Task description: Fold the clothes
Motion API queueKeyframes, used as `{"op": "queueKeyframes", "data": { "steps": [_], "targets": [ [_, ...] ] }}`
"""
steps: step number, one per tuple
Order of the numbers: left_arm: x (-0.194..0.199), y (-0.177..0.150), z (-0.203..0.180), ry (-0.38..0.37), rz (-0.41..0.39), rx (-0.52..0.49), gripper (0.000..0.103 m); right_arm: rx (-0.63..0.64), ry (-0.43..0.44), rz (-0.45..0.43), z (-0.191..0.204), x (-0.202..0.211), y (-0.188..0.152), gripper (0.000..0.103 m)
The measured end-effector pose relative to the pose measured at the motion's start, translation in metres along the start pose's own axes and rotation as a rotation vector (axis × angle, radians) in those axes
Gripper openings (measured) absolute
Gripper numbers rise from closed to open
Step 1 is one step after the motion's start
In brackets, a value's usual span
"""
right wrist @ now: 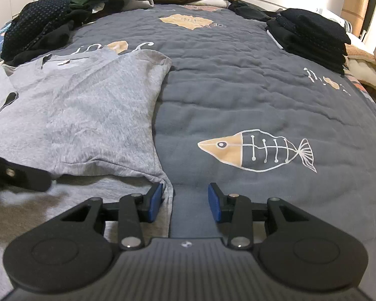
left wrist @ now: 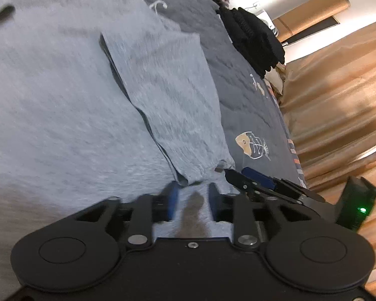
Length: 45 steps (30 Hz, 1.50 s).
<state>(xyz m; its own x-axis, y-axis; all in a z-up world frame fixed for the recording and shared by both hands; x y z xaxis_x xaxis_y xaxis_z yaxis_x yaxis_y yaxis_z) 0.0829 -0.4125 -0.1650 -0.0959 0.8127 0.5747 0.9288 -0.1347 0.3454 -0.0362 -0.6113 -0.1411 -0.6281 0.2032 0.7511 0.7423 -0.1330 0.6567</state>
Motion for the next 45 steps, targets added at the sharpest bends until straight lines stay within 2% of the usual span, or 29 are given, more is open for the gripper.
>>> {"op": "queueKeyframes", "data": {
  "steps": [7, 13, 19, 24, 26, 31, 34, 36, 37, 40, 45],
  "targets": [
    [-0.005, 0.003, 0.02, -0.09, -0.067, 0.173, 0.033, -0.019, 0.018, -0.001, -0.003, -0.001, -0.001, 0.039],
    [-0.011, 0.008, 0.025, -0.103, -0.118, 0.247, 0.033, -0.013, 0.017, -0.004, -0.004, -0.002, -0.001, 0.042],
    [-0.01, 0.006, 0.024, -0.087, -0.131, 0.266, 0.033, -0.012, 0.014, -0.003, -0.003, -0.002, -0.001, 0.042],
    [0.006, -0.01, 0.026, -0.074, -0.13, 0.259, 0.033, -0.014, 0.016, -0.004, -0.002, -0.002, -0.001, 0.042],
    [0.005, -0.012, 0.023, -0.064, -0.144, 0.253, 0.036, -0.013, 0.014, -0.004, -0.002, -0.002, -0.001, 0.043],
    [-0.01, 0.002, 0.023, -0.075, -0.171, 0.312, 0.038, -0.011, 0.009, -0.004, -0.001, -0.002, -0.001, 0.043],
    [-0.017, 0.008, 0.018, -0.072, -0.19, 0.306, 0.038, -0.012, 0.009, -0.003, -0.001, -0.003, -0.001, 0.043],
    [-0.015, 0.008, 0.013, -0.061, -0.214, 0.276, 0.031, -0.01, 0.01, -0.003, -0.001, -0.004, -0.001, 0.043],
    [-0.011, 0.008, 0.009, -0.044, -0.227, 0.243, 0.021, -0.009, 0.011, -0.004, -0.001, -0.004, -0.001, 0.043],
    [0.001, 0.005, 0.001, 0.011, -0.234, 0.148, 0.014, -0.011, 0.021, -0.007, -0.003, -0.003, -0.002, 0.043],
    [0.032, 0.0, -0.001, 0.136, -0.266, 0.075, 0.01, 0.0, 0.022, -0.01, -0.003, -0.004, -0.003, 0.046]
  ]
}}
Point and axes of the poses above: each gripper's, at about its wrist camera, not at the fingertips, and x roughly against the way its jaws point, z to its left, y to its top, the point moved 4 cm from there along -x, roughly the way its jaws point, and after that the axes turned 1 degree about x, right-handed, at the moved point
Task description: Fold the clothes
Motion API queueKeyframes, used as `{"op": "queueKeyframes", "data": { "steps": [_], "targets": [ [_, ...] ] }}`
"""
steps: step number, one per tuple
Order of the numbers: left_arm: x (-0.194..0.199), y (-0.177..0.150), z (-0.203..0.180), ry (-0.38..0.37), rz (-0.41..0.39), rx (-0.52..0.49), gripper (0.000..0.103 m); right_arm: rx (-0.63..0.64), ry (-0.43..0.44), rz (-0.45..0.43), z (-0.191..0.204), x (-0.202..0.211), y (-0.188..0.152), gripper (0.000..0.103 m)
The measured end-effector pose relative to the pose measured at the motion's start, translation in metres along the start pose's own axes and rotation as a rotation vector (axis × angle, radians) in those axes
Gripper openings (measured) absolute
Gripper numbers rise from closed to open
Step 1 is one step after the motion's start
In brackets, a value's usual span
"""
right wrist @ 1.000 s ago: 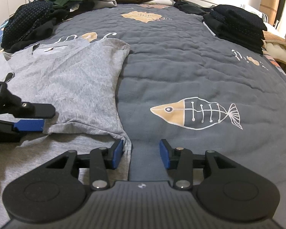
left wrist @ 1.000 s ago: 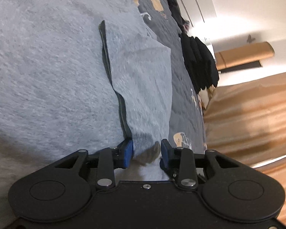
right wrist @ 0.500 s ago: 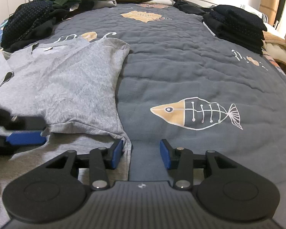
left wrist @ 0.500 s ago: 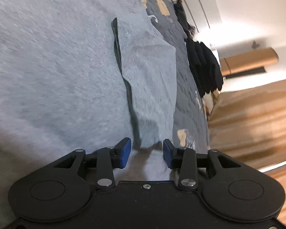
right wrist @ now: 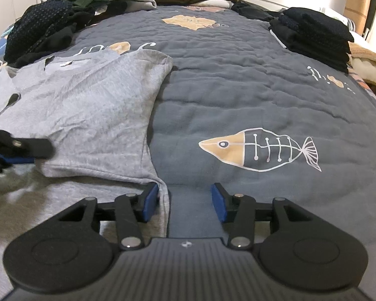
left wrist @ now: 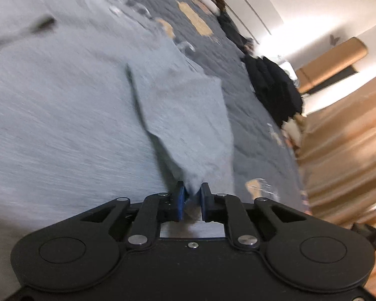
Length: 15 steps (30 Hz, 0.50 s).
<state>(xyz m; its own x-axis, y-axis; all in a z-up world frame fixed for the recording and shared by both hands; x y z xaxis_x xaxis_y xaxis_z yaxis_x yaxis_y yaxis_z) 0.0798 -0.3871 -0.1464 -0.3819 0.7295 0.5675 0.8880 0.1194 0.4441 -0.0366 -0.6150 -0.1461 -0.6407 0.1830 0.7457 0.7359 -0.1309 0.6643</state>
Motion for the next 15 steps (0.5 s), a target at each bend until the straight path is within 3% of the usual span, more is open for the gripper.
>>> {"op": "queueKeyframes", "data": {
  "steps": [2, 9, 10, 11, 13, 15],
  "targets": [
    [0.011, 0.003, 0.001, 0.008, -0.008, -0.008, 0.01, 0.001, -0.003, 0.0, 0.0, -0.001, 0.0, 0.046],
    [0.005, -0.005, 0.008, -0.003, 0.089, -0.02, 0.012, 0.0, -0.019, 0.003, 0.003, 0.0, 0.001, 0.046],
    [0.004, -0.005, 0.01, -0.027, 0.088, -0.003, 0.016, 0.001, -0.021, 0.004, 0.003, 0.0, 0.001, 0.046],
    [0.003, -0.005, 0.011, -0.048, 0.081, 0.011, 0.03, 0.003, -0.022, 0.004, 0.003, 0.0, 0.002, 0.046],
    [-0.003, -0.003, 0.013, -0.075, 0.072, 0.031, 0.046, 0.005, -0.024, 0.005, 0.004, 0.0, 0.002, 0.046],
    [-0.014, -0.001, 0.01, -0.091, 0.082, 0.029, 0.05, 0.007, -0.024, 0.005, 0.004, -0.001, 0.002, 0.046]
  ]
}}
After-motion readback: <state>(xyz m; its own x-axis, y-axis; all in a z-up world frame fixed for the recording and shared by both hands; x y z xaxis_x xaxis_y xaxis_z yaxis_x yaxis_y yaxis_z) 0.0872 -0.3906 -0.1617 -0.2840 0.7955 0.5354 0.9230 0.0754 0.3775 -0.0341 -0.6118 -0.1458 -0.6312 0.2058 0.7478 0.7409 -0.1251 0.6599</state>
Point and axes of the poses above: each gripper's, at about its wrist camera, not at the fingertips, and x roughly against the way its jaws point, z to its left, y to its top, the point moved 4 cm from there along -x, roughly the way its jaws point, and after that the axes turned 1 degree about x, right-handed, at the moved point
